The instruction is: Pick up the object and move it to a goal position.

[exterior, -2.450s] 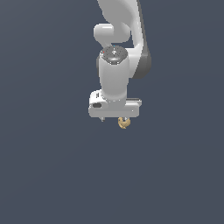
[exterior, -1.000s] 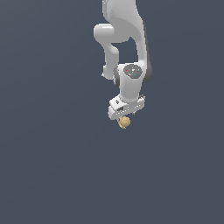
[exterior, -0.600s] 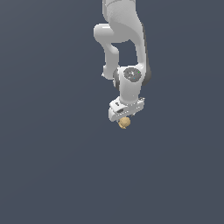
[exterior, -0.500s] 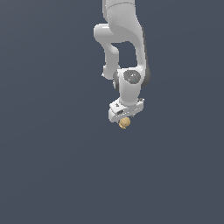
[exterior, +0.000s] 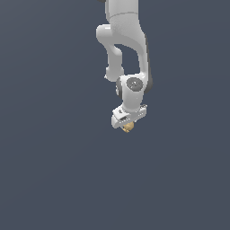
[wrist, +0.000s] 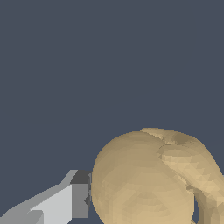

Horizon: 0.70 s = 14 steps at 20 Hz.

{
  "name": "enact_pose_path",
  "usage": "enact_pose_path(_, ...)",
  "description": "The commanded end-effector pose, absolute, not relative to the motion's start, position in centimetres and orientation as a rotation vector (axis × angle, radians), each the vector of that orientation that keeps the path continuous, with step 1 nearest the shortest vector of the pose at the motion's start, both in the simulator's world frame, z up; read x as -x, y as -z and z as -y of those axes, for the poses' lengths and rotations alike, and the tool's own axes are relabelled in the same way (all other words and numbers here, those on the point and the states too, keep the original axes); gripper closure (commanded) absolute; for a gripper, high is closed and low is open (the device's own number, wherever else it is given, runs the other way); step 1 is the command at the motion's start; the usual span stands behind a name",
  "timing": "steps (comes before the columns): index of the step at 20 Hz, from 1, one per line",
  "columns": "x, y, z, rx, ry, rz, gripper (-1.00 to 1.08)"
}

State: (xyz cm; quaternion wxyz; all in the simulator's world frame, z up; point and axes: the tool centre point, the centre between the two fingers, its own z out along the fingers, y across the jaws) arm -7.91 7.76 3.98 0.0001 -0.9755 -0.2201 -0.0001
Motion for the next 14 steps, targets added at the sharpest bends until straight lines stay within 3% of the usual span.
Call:
enact_pose_path(1,7.91,-3.87,-7.74,3.065,0.000,0.691,1.08)
enact_pose_path(14,7.31,-4.36,-7.88,3.065,0.003,0.692,1.08)
